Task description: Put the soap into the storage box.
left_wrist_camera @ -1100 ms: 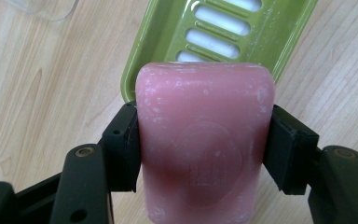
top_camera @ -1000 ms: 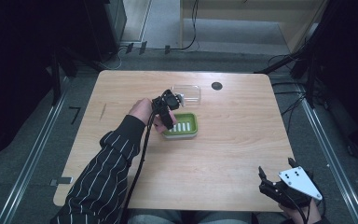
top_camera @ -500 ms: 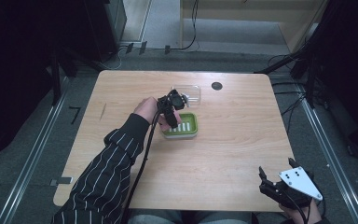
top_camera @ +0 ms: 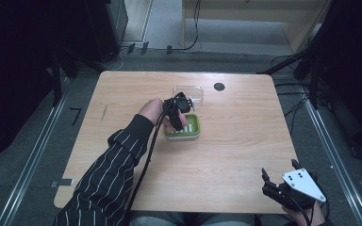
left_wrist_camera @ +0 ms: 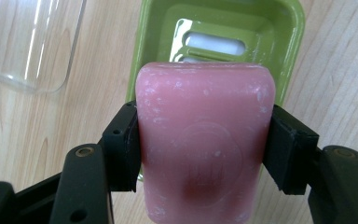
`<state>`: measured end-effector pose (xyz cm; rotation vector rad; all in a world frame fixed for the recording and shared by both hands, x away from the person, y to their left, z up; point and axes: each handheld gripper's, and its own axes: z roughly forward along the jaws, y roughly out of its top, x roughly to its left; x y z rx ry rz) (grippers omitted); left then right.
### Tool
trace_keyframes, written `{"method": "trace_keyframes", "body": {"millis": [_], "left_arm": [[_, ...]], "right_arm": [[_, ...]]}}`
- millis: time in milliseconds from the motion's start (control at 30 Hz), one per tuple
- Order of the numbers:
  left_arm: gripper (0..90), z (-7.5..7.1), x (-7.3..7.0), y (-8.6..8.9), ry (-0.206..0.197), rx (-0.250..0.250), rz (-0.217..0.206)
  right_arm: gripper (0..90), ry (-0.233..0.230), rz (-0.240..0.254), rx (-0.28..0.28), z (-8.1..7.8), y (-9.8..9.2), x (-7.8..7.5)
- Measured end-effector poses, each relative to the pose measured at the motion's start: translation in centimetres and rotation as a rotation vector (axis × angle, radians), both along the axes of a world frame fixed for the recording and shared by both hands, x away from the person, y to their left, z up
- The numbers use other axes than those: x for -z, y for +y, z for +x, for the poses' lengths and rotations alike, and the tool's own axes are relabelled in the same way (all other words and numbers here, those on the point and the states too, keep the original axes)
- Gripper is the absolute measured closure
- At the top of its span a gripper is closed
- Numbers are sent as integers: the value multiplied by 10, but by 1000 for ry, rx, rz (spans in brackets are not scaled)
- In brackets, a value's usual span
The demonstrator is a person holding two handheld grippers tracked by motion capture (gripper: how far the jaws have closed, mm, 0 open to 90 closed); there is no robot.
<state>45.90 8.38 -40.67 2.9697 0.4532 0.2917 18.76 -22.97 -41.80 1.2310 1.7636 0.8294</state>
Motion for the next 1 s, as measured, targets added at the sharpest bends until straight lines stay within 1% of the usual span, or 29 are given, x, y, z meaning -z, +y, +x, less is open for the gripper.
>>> {"method": "trace_keyframes", "body": {"millis": [133,233,300,367,400,433,467,533,633,733,767,867,933,967,1000], "left_arm": [[384,0,2,0,-15,25,-17],[384,1,5,-1,-21,39,-9],[384,0,8,-1,-30,51,-11],[384,0,10,-2,-30,70,-9],[384,0,11,-2,-25,71,-14],[384,0,12,-2,-28,77,-18],[384,0,12,-3,-35,84,-13],[384,0,14,-3,-38,86,-12],[384,1,16,-3,-32,80,-26],[383,2,18,-3,-40,82,-25],[383,2,18,-3,-39,83,-34],[383,4,20,-1,-31,86,-46],[383,5,21,0,-16,69,-63],[383,6,22,1,-17,79,-55],[383,6,23,1,-17,80,-52]], "right_arm": [[139,1,-1,0,0,0,0],[139,0,-1,1,0,0,0],[139,0,-1,1,0,0,0],[139,0,-2,0,0,0,0],[139,1,-2,0,0,0,0],[139,1,-2,1,0,0,0],[139,1,-2,1,0,0,0],[139,1,-2,1,0,0,0],[139,1,0,1,0,0,0],[139,1,1,3,0,0,0],[139,1,0,2,0,0,0],[139,1,-1,3,0,0,0],[139,0,-2,2,0,0,0],[139,1,-2,2,0,0,0],[139,1,-2,2,0,0,0]]}}
